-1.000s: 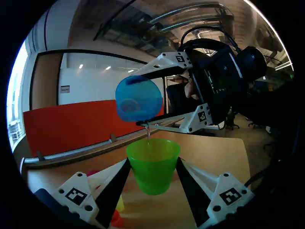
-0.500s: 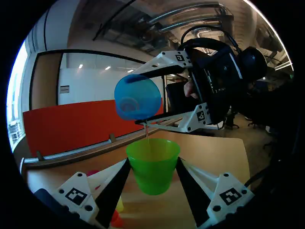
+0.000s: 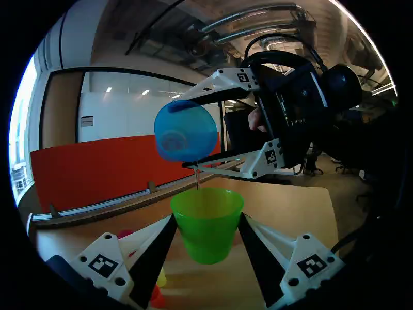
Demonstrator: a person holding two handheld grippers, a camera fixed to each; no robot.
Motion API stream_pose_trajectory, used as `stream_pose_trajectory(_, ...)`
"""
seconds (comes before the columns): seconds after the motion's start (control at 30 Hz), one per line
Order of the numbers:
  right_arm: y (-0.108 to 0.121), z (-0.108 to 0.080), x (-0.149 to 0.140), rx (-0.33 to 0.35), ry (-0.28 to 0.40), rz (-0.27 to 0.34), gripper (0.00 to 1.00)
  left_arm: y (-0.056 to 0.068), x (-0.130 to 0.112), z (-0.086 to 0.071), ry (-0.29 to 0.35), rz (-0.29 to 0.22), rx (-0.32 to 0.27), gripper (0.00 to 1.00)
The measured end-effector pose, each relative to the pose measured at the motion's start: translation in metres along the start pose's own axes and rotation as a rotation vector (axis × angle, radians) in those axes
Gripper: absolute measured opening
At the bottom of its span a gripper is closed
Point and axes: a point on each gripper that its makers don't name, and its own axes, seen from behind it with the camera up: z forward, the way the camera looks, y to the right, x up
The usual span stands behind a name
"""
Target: Pour water
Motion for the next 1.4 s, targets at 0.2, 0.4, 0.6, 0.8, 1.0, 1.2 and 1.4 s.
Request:
stream_pose_trajectory(0.2, -0.0002, 0.0009, 0.0005, -0.001, -0.001, -0.014, 0.9, -0.0007, -0.0008, -0.0003, 0.001, -0.001, 0.001, 0.84)
stream_pose_trajectory(0.4, -0.0006, 0.0013, 0.0001, -0.001, -0.003, -0.029, 0.9, -0.0003, 0.0006, -0.0003, 0.006, -0.004, 0.001, 0.84)
stream_pose_trajectory(0.6, 0.0008, 0.001, 0.0003, -0.002, -0.004, -0.041, 0.9, 0.0003, -0.0005, -0.0001, 0.005, -0.003, 0.0, 0.84)
stream_pose_trajectory(0.8, 0.0026, 0.0006, -0.0006, -0.003, -0.007, -0.055, 0.9, -0.0005, 0.0006, -0.0003, 0.006, -0.002, 0.002, 0.84)
stream_pose_trajectory(1.0, 0.0032, 0.0003, -0.0013, -0.004, -0.007, -0.067, 0.9, -0.0006, 0.0003, -0.0002, 0.006, -0.002, 0.002, 0.84)
stream_pose_trajectory(1.2, 0.002, 0.0004, -0.0014, -0.002, -0.008, -0.079, 0.9, -0.0004, 0.0, 0.0004, 0.005, -0.001, 0.002, 0.84)
stream_pose_trajectory(1.4, 0.0017, 0.0002, -0.0021, 0.001, -0.009, -0.094, 0.9, -0.0003, 0.001, 0.0007, 0.005, 0.0, 0.001, 0.84)
